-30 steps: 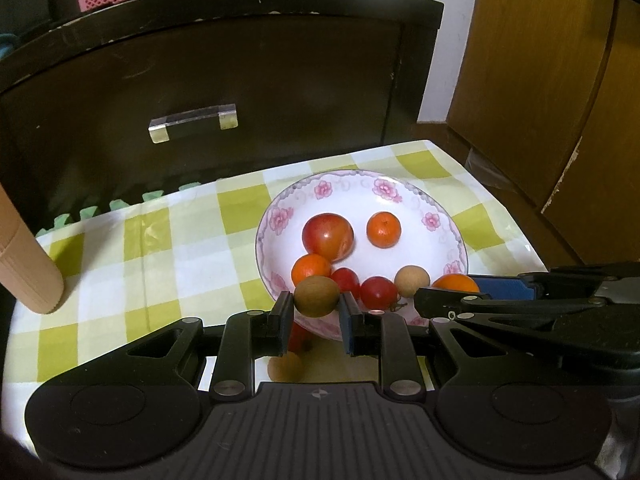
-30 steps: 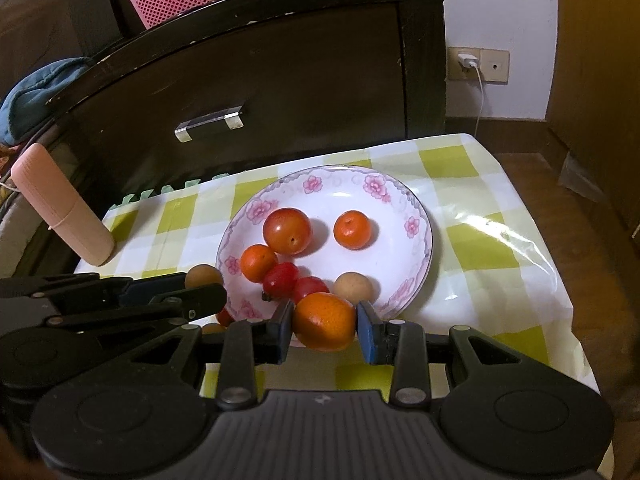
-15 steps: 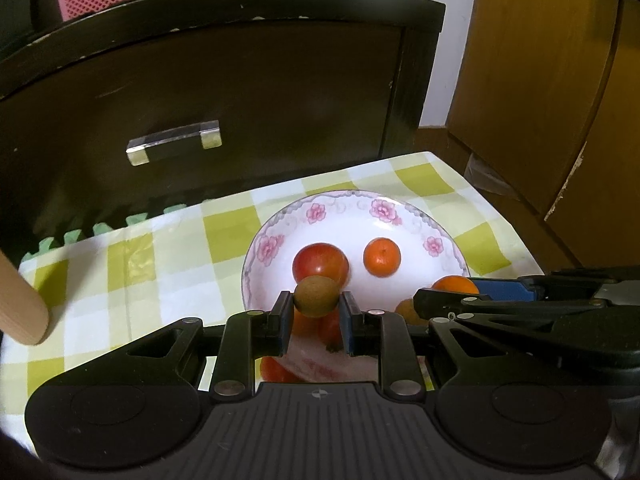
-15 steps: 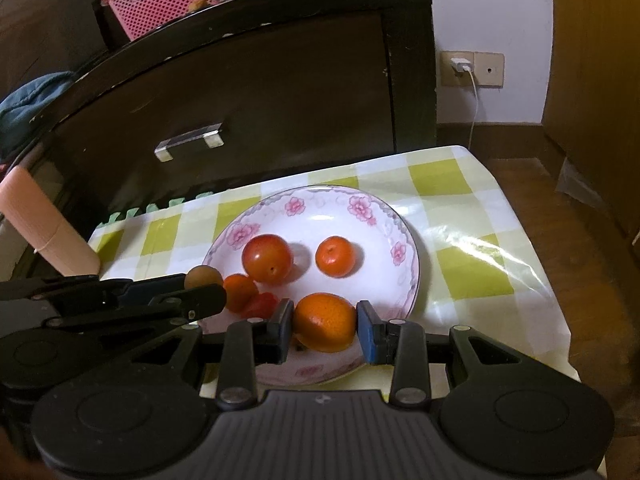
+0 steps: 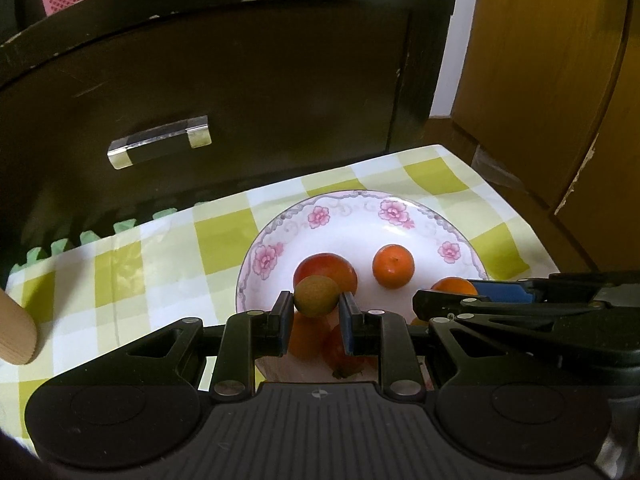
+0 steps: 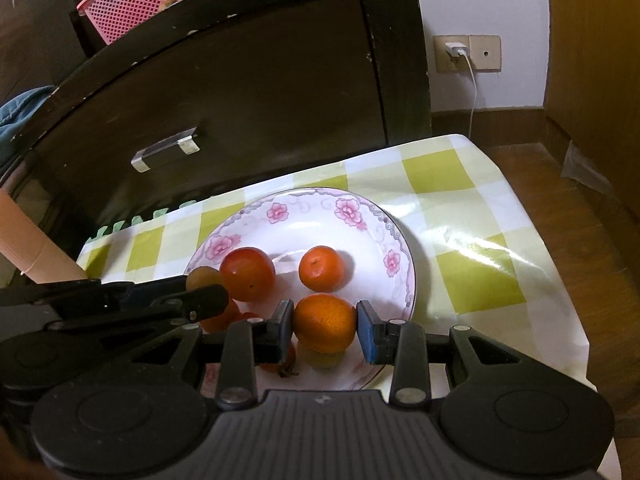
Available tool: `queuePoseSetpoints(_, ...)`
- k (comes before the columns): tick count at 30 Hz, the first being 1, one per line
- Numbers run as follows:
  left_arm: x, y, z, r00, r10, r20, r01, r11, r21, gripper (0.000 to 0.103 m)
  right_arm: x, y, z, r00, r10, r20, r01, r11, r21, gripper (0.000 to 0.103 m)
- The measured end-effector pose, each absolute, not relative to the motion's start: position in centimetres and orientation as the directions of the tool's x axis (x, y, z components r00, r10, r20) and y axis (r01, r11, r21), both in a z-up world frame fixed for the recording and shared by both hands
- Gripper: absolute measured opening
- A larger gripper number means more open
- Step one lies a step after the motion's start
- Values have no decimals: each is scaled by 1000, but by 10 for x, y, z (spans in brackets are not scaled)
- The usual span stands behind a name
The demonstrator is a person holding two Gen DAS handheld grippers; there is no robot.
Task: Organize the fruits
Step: 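Carry the brown fruit in the left gripper and tangerine in the right over the bowl, then open both grippers to drop the brown fruit and tangerine into the bowl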
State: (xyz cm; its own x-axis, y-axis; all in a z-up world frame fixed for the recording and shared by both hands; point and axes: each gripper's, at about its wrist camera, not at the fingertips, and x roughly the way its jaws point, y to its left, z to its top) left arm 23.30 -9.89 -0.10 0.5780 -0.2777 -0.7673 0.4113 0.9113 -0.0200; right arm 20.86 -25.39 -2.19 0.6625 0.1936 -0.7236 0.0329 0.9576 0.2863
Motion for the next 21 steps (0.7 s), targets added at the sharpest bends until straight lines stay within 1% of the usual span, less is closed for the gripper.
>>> queuePoseSetpoints(21, 250, -99, -16, 567, -261, -781, 396, 918, -19, 30, 231, -251, -35, 656, 199, -728, 9, 962, 272, 34)
